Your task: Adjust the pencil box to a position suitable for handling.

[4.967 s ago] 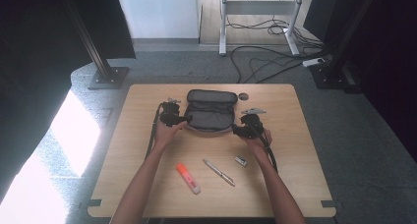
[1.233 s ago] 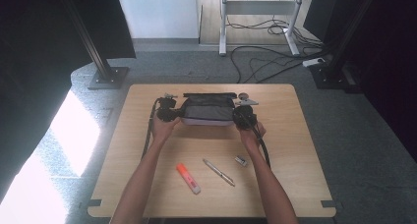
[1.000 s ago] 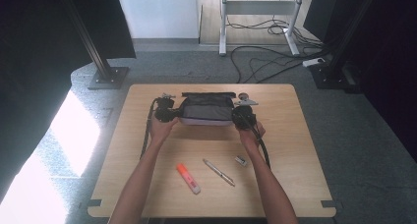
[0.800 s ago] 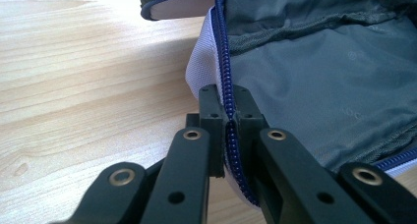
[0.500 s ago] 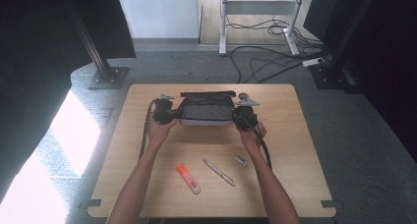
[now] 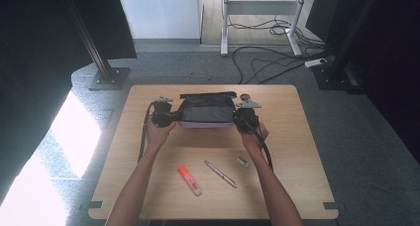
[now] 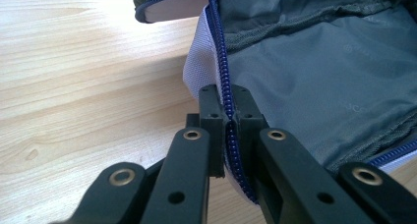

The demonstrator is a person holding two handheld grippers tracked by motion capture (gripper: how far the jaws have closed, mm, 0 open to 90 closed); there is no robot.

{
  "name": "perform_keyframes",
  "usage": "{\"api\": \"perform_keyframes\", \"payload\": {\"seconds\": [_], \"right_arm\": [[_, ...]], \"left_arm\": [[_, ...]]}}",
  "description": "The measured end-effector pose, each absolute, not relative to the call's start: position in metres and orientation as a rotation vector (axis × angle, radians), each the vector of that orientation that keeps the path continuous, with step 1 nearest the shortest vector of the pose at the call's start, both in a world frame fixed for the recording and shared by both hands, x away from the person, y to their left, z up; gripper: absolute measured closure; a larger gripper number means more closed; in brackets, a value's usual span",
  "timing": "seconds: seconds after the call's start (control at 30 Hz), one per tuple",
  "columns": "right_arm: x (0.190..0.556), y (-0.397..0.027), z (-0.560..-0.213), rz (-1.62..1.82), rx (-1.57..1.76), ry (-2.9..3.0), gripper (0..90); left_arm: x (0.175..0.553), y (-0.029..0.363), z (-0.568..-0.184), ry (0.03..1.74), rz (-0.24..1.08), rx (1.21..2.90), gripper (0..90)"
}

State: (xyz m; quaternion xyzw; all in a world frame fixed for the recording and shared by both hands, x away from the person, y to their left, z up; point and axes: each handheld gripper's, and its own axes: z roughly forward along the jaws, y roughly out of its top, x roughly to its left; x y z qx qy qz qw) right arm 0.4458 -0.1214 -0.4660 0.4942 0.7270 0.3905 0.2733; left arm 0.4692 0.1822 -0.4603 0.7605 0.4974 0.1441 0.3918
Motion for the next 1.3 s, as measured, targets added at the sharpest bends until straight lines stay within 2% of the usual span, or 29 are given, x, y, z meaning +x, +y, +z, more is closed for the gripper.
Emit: {"api": "perform_keyframes", "payload": {"seconds": [1.3], "right_arm": [[0.423, -0.115, -0.460, 1.119, 1.279, 1.960, 86.7]], "left_arm": [[0.445, 0.195, -0.454, 1.235, 0.365, 1.924, 86.8]]}}
